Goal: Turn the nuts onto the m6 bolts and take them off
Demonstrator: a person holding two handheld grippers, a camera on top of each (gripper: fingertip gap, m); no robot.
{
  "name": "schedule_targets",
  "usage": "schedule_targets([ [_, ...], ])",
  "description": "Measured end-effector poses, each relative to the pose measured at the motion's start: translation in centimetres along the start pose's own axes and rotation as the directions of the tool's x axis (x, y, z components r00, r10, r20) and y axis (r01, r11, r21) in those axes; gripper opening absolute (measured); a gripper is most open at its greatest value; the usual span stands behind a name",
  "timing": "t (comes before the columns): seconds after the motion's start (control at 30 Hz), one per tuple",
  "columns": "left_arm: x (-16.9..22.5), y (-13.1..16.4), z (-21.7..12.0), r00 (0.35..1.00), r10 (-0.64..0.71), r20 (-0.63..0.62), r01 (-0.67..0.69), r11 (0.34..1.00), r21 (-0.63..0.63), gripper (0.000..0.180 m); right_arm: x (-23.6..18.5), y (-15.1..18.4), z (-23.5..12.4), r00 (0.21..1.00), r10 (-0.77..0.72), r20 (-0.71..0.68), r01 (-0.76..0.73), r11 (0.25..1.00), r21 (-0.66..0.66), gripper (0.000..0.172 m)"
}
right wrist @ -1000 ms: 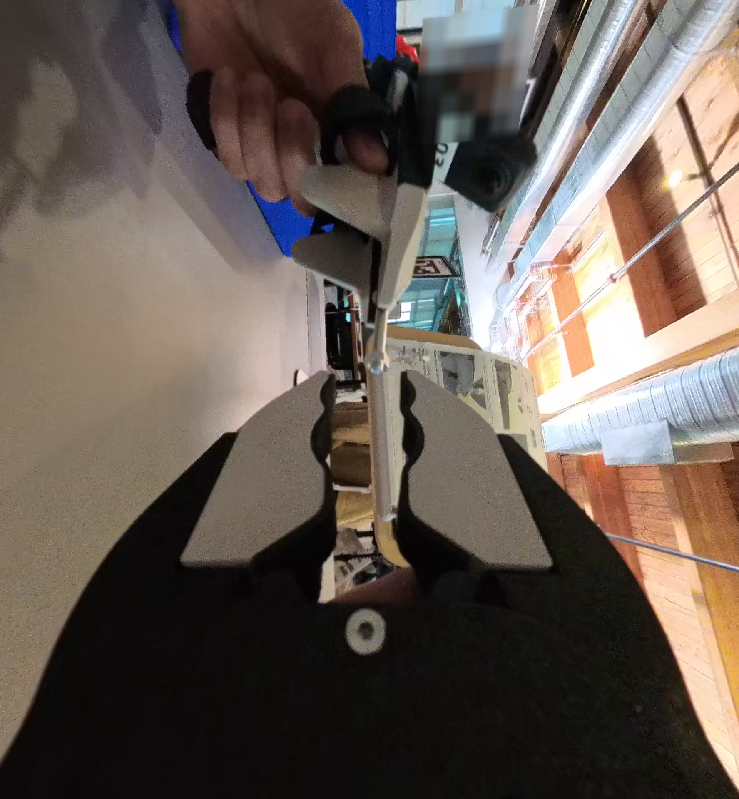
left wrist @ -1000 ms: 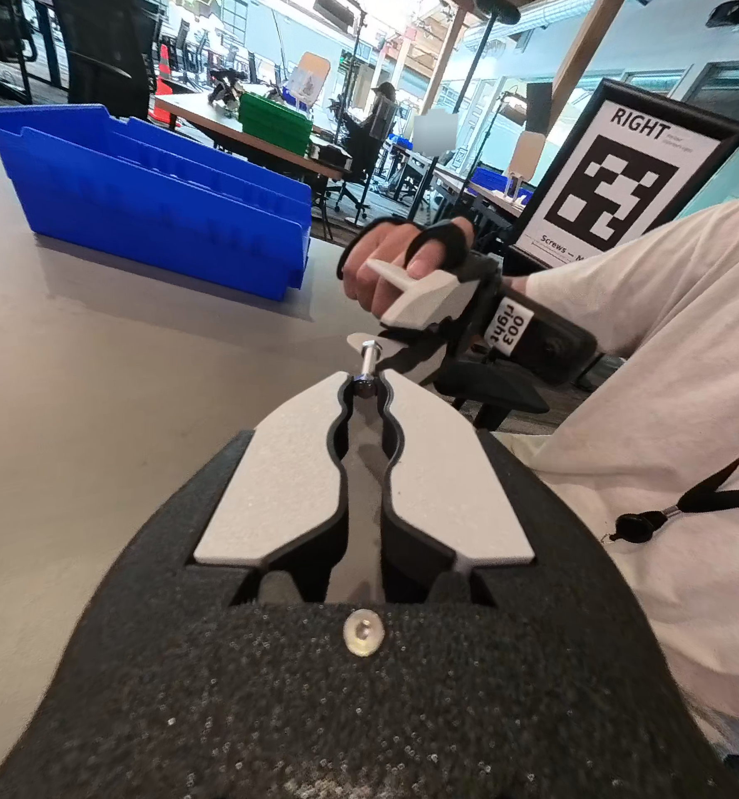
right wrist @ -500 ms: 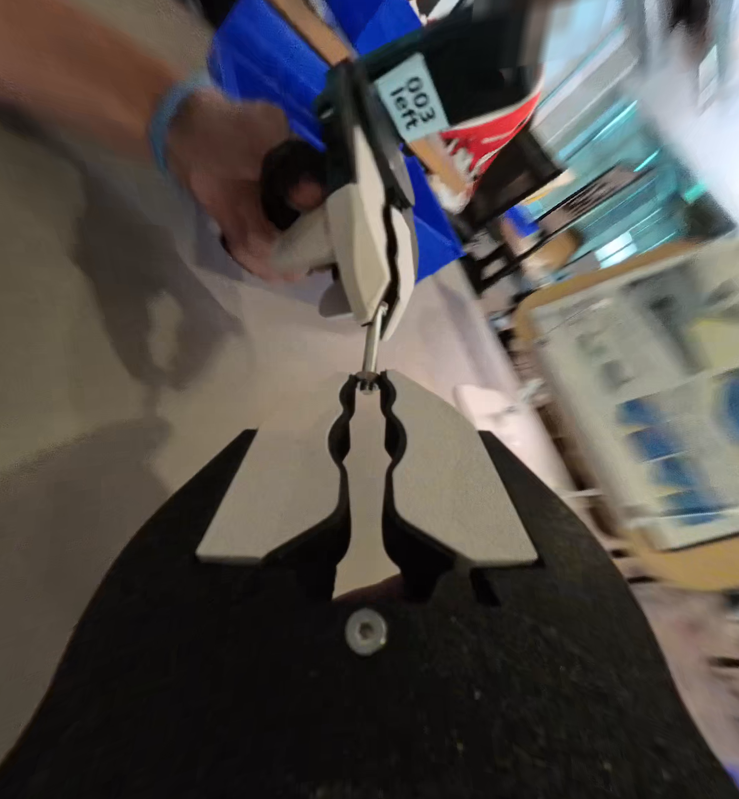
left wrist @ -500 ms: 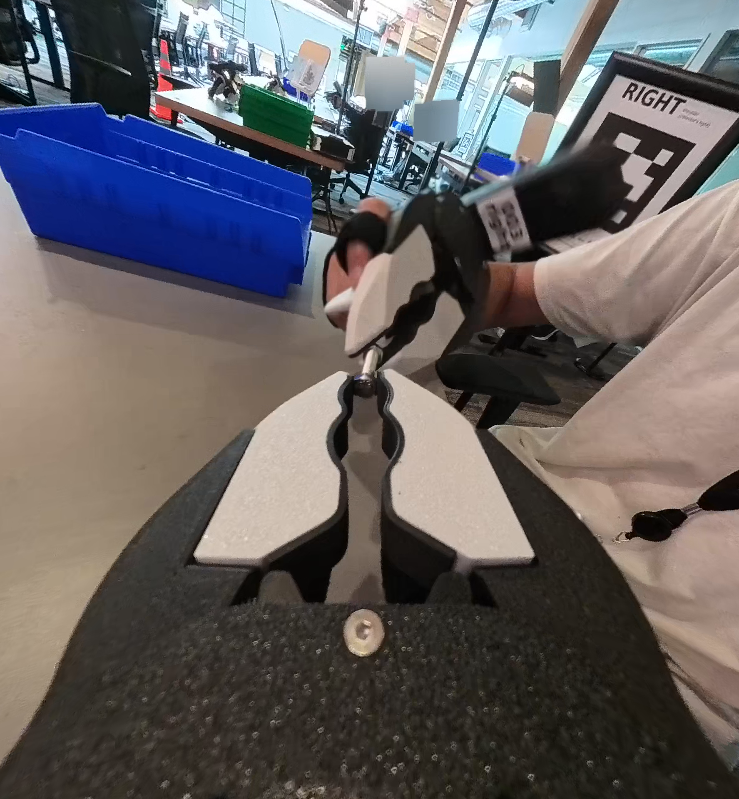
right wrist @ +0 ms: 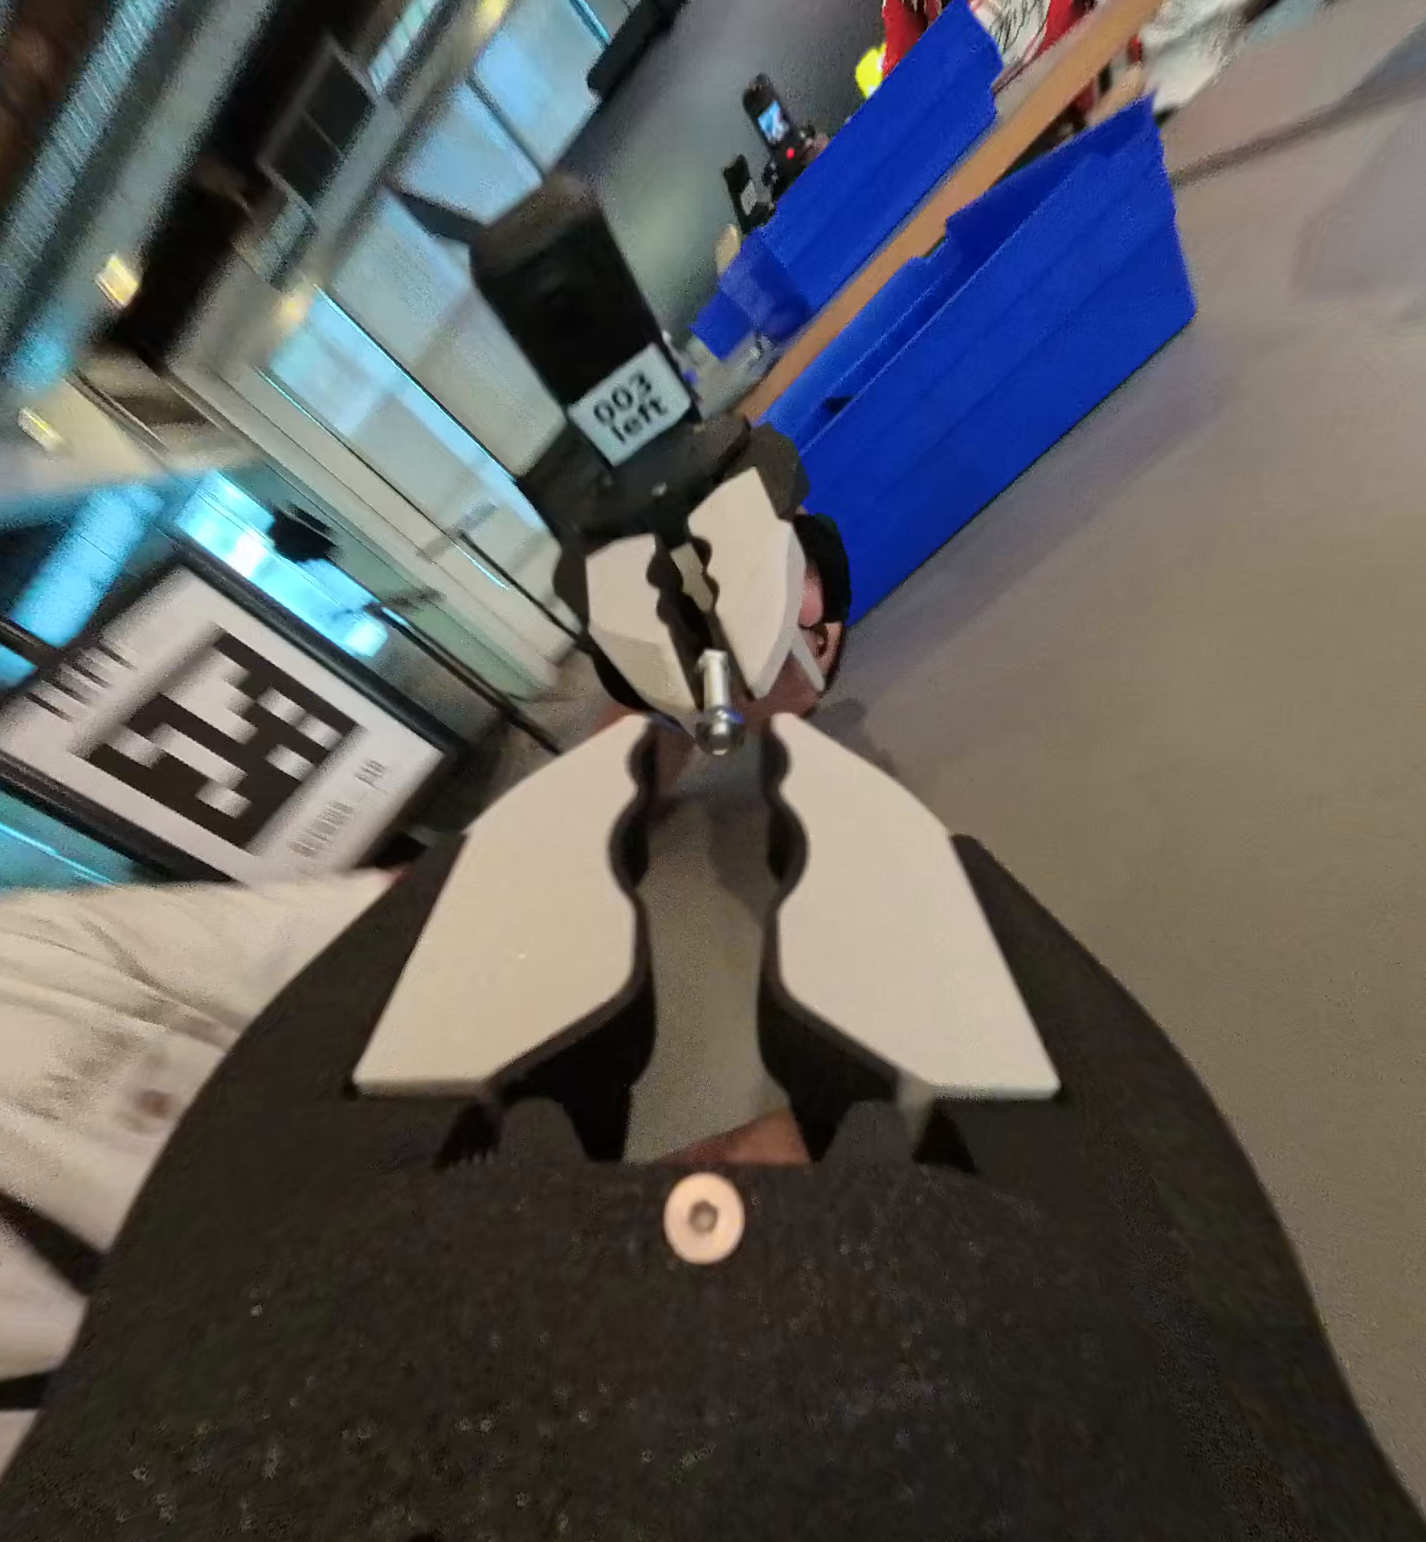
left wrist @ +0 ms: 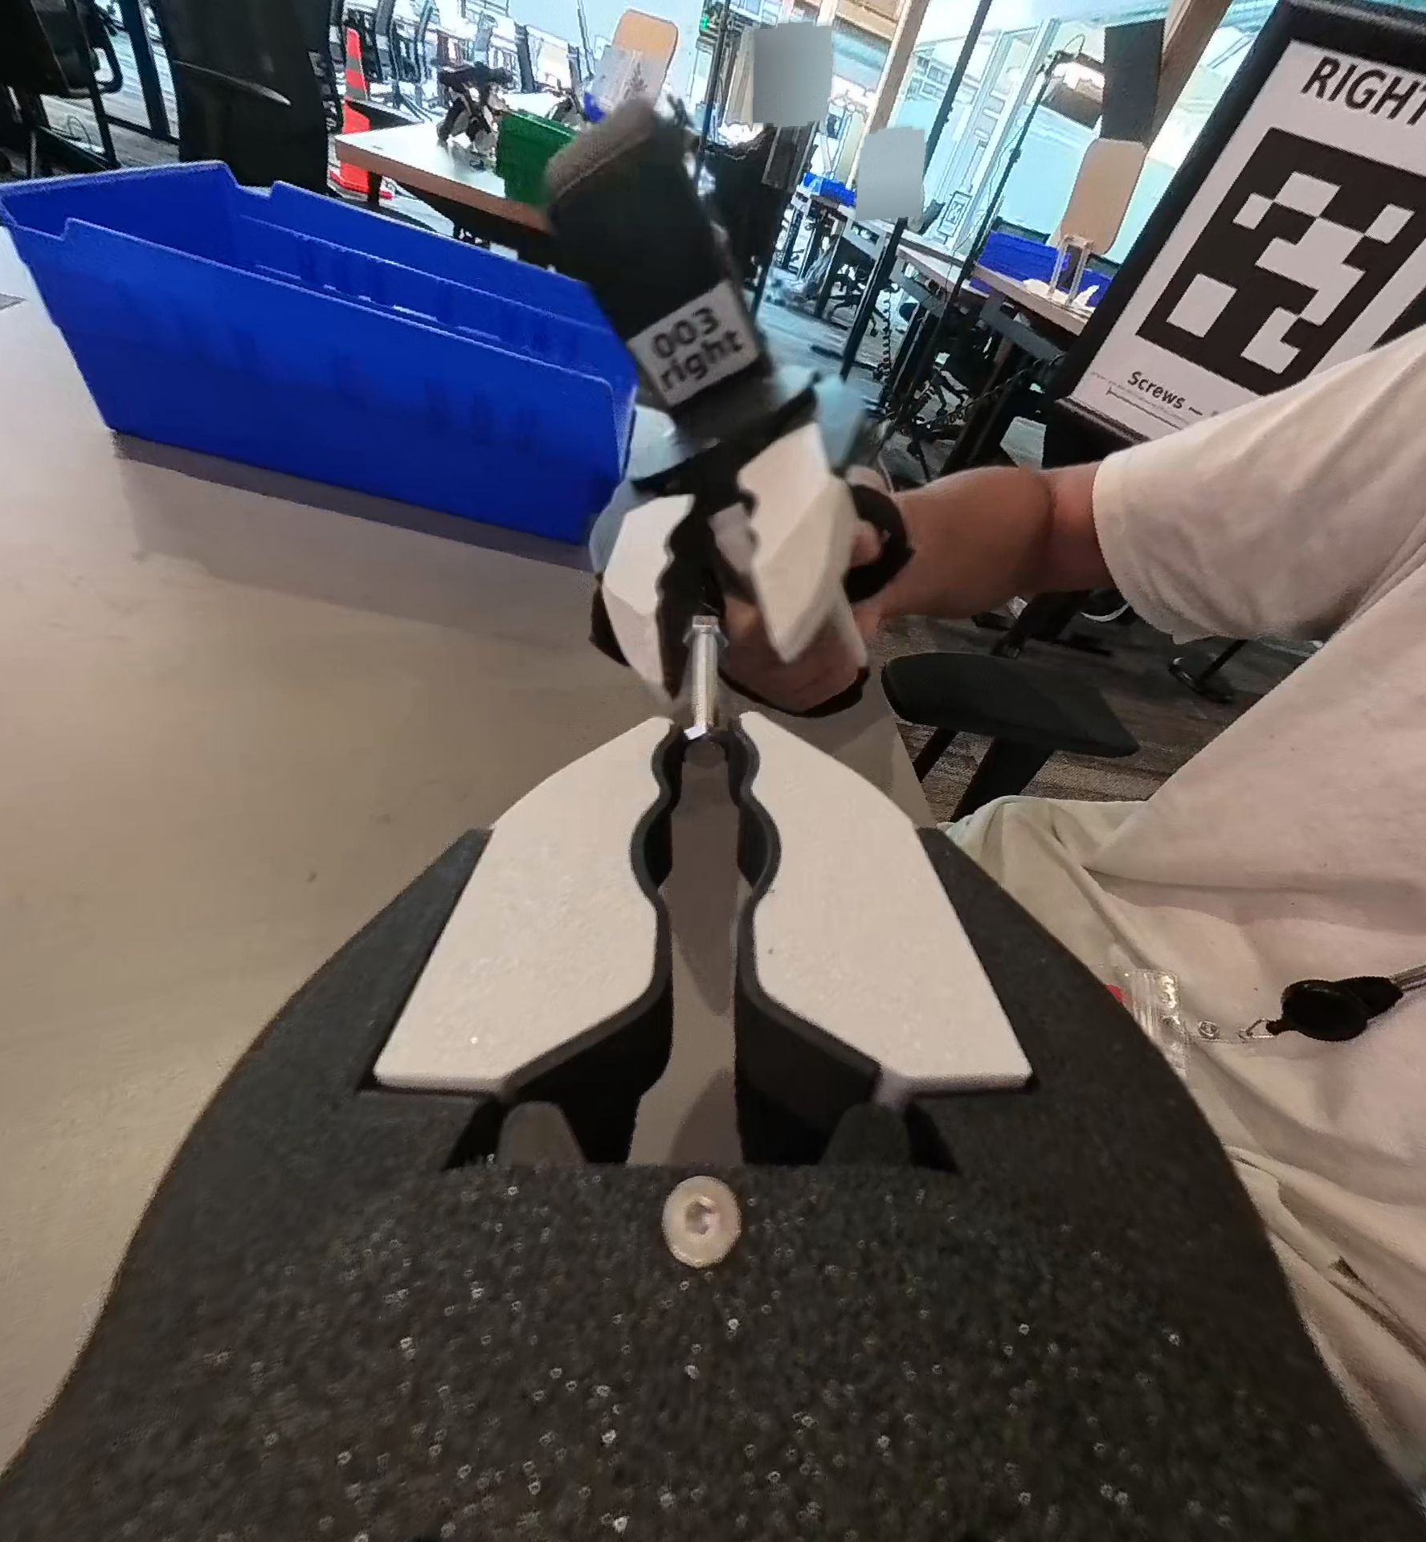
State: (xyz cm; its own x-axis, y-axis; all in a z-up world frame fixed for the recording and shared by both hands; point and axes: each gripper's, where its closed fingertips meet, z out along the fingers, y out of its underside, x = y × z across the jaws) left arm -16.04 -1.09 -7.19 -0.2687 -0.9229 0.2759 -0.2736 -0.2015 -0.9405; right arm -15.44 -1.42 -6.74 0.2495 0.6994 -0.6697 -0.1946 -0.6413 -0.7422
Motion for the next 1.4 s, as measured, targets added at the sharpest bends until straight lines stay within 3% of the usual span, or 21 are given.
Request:
schedule_targets([
  [0.07,-0.1,0.0,-0.1,1.0,-0.002,0.003,0.002,1.0,0.004,0.01,0.5,1.0,0.0,0.953,-0.284,-0.105,0.276,0.957,-0.088,0.04],
  [0.1,-0.1,-0.1,-0.2,1.0,-0.005,0.002,0.005,1.0,0.009,0.01,1.0,1.6,-0.2,0.879,-0.45,-0.156,0.429,0.891,-0.152,0.043],
  [0.13,-0.1,-0.2,-0.3,1.0,-0.007,0.001,0.007,1.0,0.015,0.01,1.8,2.3,-0.5,0.752,-0.628,-0.2,0.585,0.776,-0.237,0.045],
  [0.2,-0.1,-0.4,-0.5,1.0,-0.009,-0.001,0.009,1.0,0.025,0.01,2.6,3.0,-1.5,0.398,-0.888,-0.231,0.807,0.458,-0.373,0.045],
  [0.23,-0.2,-0.4,-0.5,1.0,-0.009,0.002,0.009,1.0,0.028,0.01,2.8,3.1,-2.1,0.21,-0.949,-0.235,0.857,0.294,-0.424,0.042],
  [0.27,-0.2,-0.5,-0.6,1.0,-0.011,0.0,0.011,0.999,0.03,0.01,2.7,3.5,-2.4,0.072,-0.971,-0.227,0.876,0.171,-0.452,0.039],
  [0.3,-0.1,-0.5,-0.6,1.0,-0.013,-0.003,0.013,0.999,0.033,0.01,2.5,3.9,-2.6,0.004,-0.976,-0.218,0.879,0.107,-0.464,0.036],
  [0.33,-0.1,-0.5,-0.6,1.0,-0.012,-0.003,0.012,0.999,0.036,0.01,2.5,4.2,-2.7,0.003,-0.974,-0.226,0.88,0.11,-0.462,0.038],
  [0.43,0.1,-0.6,-0.6,1.0,-0.013,-0.015,0.014,0.999,0.04,0.01,1.8,3.8,-2.8,0.154,-0.946,-0.285,0.885,0.261,-0.385,0.042],
  [0.6,0.9,-0.7,-0.4,0.998,-0.005,-0.059,0.008,0.999,0.042,0.01,-0.2,0.9,-2.1,0.602,-0.763,-0.234,0.749,0.642,-0.166,0.047],
  [0.67,1.1,-0.7,-0.4,0.998,-0.003,-0.066,0.005,0.999,0.039,0.01,-1.0,0.3,-1.4,0.702,-0.694,-0.159,0.686,0.719,-0.111,0.046],
  [0.83,1.2,-0.6,-0.4,0.998,-0.002,-0.069,0.005,0.999,0.034,0.01,-0.6,-0.1,-0.2,0.686,-0.713,-0.146,0.703,0.701,-0.119,0.036],
  [0.93,1.2,-0.3,-0.1,0.998,-0.003,-0.07,0.005,1.0,0.017,0.01,-0.7,-0.1,0.3,0.686,-0.716,-0.132,0.708,0.698,-0.107,0.011],
  [1.1,0.9,-0.4,0.1,0.999,-0.008,-0.046,0.009,0.999,0.031,0.01,-0.8,-0.4,0.2,0.658,-0.737,-0.154,0.73,0.674,-0.109,0.01],
  [1.2,-0.6,-1.1,-0.2,0.996,-0.049,0.079,0.041,0.993,0.108,0.069,-0.1,-1.0,-0.3,0.66,-0.723,-0.206,0.718,0.687,-0.11,0.01],
  [1.3,-3.6,-0.6,-1.4,0.926,-0.125,0.355,0.059,0.98,0.193,0.075,0.6,-1.8,-1.7,0.642,-0.709,-0.29,0.707,0.695,-0.133,0.01],
  [1.4,-5.8,0.8,-3.5,0.753,-0.074,0.654,-0.043,0.986,0.161,0.075,1.3,-3.5,-5.0,0.58,-0.689,-0.435,0.694,0.698,-0.179,0.01],
])
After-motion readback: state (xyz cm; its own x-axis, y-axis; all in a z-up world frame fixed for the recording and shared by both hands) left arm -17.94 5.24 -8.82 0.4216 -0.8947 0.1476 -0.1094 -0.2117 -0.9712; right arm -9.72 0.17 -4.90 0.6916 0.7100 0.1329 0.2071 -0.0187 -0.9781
